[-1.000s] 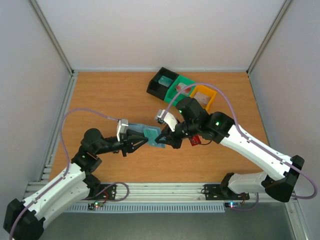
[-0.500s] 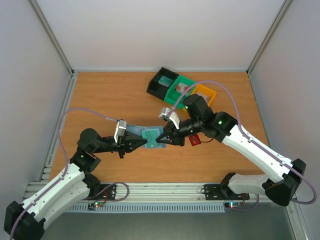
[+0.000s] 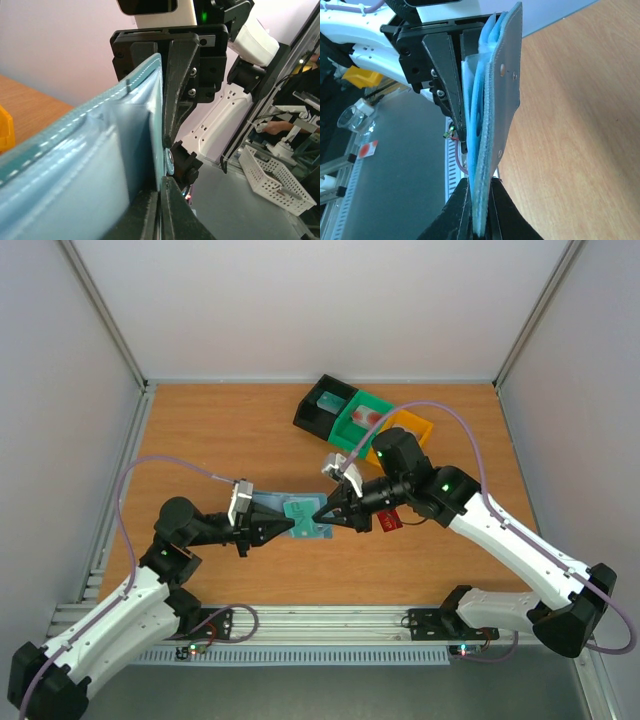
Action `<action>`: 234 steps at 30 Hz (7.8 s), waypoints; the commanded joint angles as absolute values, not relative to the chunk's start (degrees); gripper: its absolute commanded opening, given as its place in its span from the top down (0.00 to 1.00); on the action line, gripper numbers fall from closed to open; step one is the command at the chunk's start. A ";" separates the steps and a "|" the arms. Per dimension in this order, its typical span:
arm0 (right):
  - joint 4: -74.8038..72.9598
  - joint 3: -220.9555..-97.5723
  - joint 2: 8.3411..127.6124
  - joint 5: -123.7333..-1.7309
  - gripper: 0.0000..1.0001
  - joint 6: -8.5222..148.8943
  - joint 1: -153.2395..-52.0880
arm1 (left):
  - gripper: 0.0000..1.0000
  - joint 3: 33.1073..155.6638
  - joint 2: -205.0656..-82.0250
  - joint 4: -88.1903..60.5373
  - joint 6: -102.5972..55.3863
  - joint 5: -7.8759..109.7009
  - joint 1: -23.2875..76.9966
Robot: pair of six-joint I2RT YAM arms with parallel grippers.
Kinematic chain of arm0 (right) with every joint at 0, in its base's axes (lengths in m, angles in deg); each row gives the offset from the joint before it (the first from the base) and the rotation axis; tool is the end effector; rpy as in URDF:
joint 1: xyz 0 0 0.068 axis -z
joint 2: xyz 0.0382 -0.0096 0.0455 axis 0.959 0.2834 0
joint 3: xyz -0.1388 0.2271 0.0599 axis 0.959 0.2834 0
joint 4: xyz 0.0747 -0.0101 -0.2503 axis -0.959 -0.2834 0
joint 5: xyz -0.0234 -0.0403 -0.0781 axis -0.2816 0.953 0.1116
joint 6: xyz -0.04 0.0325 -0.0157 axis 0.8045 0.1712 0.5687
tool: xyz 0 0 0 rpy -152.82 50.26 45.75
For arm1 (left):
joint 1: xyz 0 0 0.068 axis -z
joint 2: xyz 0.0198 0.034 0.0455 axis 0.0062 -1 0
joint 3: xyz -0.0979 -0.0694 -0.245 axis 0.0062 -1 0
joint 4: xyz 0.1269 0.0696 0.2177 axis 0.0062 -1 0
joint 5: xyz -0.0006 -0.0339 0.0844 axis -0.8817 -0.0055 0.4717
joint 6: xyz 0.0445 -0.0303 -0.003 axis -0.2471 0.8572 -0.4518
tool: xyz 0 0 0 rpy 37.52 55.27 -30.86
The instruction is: Take the credit cards out of the card holder
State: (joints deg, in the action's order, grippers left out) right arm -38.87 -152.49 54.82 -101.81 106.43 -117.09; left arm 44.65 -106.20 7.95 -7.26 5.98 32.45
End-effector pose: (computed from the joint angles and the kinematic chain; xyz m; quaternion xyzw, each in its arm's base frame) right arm 0.1581 0.1861 0.3621 -0.6306 0.5581 0.4029 0.3585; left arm 0.1192 -0.1084 0.2818 0.3596 0.5725 -0.5918 0.4390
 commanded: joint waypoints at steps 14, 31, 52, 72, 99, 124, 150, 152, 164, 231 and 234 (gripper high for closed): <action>-38.21 -152.10 52.74 -103.53 0.99 107.35 -116.04 | 1.00 45.81 -105.45 11.15 -7.73 3.91 32.35; -45.43 -150.57 48.28 -99.36 0.99 108.72 -110.32 | 1.00 45.70 -105.01 10.07 -7.41 4.30 32.02; -19.22 -128.76 77.72 -108.04 0.92 73.87 -105.37 | 1.00 44.68 -104.71 7.35 -3.52 13.98 30.15; -22.72 -141.24 38.63 -81.99 0.50 121.43 -106.74 | 1.00 48.82 -104.76 10.49 -1.42 13.59 30.02; -8.19 -155.43 45.48 -97.22 0.24 162.75 -104.36 | 1.00 65.88 -113.12 1.17 1.14 -1.50 26.35; -74.41 -192.20 75.84 -87.98 0.39 117.55 -123.98 | 1.00 69.00 -111.15 -41.06 -56.98 9.50 27.16; -28.94 -162.50 64.13 -89.46 0.99 69.85 -106.54 | 0.52 65.99 -107.67 -21.15 -55.46 29.01 27.33; -16.71 -155.93 60.79 -82.41 0.99 60.69 -106.20 | 0.53 66.15 -108.12 -16.90 -64.44 31.47 27.46; 6.22 -144.16 54.29 -50.16 0.99 40.71 -114.57 | 0.36 61.80 -123.95 10.44 -117.75 41.61 42.90; -28.79 -162.43 41.91 -110.35 0.37 106.37 -111.84 | 1.00 79.20 -118.65 -6.82 -10.24 12.58 38.91; -27.54 -164.55 45.24 -112.88 0.46 103.09 -112.38 | 1.00 79.76 -118.65 -6.97 -7.48 14.53 39.02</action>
State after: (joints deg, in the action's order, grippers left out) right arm -27.88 -162.70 40.76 -105.18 105.62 -111.95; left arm 79.58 -118.79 -14.48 -26.85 17.48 38.68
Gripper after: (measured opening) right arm 0.575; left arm 0.009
